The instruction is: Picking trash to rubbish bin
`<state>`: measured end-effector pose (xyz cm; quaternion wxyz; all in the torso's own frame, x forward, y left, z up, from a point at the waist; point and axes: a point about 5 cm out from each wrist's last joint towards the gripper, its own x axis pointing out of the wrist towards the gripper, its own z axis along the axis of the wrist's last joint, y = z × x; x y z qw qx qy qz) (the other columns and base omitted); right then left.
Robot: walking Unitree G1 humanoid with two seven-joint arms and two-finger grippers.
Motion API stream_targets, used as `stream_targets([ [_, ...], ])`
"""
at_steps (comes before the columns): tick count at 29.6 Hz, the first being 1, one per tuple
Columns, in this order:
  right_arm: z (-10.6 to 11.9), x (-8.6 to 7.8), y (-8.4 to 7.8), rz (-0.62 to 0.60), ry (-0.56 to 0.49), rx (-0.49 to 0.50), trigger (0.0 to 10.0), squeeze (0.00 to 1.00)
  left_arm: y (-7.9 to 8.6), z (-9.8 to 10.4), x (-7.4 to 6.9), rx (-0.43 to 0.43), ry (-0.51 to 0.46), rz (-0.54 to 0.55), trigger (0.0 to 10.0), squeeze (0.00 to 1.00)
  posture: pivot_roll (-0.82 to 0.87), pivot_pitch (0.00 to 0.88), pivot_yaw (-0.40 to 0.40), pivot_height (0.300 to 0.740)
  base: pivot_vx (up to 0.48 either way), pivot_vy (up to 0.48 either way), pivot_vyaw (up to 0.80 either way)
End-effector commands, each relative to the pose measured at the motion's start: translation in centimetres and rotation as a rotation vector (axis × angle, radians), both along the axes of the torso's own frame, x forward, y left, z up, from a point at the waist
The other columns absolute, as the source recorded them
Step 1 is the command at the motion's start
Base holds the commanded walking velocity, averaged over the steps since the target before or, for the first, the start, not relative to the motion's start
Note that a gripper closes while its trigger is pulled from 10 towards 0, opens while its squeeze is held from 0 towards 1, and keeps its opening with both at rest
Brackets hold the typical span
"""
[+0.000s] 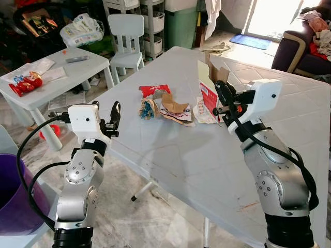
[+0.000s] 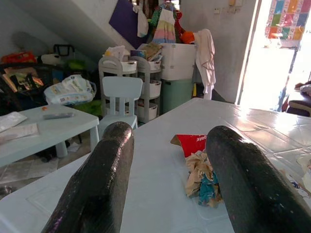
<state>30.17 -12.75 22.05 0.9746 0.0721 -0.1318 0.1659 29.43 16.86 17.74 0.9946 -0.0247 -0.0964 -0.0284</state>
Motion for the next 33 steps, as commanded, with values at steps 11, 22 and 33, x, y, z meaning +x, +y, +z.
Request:
stream_targets([
  [11, -0.09, 0.03, 0.14, 0.013, -0.011, -0.008, 0.0, 0.00, 0.24, 0.56, 0.07, 0.007, -0.011, 0.005, 10.0, 0.00, 0.07, 0.000, -0.001, 0.740, 0.134, 0.000, 0.00],
  [22, -0.11, 0.06, -0.03, 0.012, -0.014, -0.017, 0.0, 0.00, 0.29, 0.41, 0.32, 0.006, -0.003, 0.014, 10.0, 0.00, 0.06, 0.000, -0.005, 0.740, 0.323, 0.000, 0.00],
  [33, -0.13, -0.05, 0.00, 0.015, -0.015, -0.020, 0.0, 0.00, 0.32, 0.20, 0.33, 0.006, 0.005, 0.016, 10.0, 0.00, 0.06, 0.000, -0.006, 0.740, 0.356, 0.000, 0.00],
])
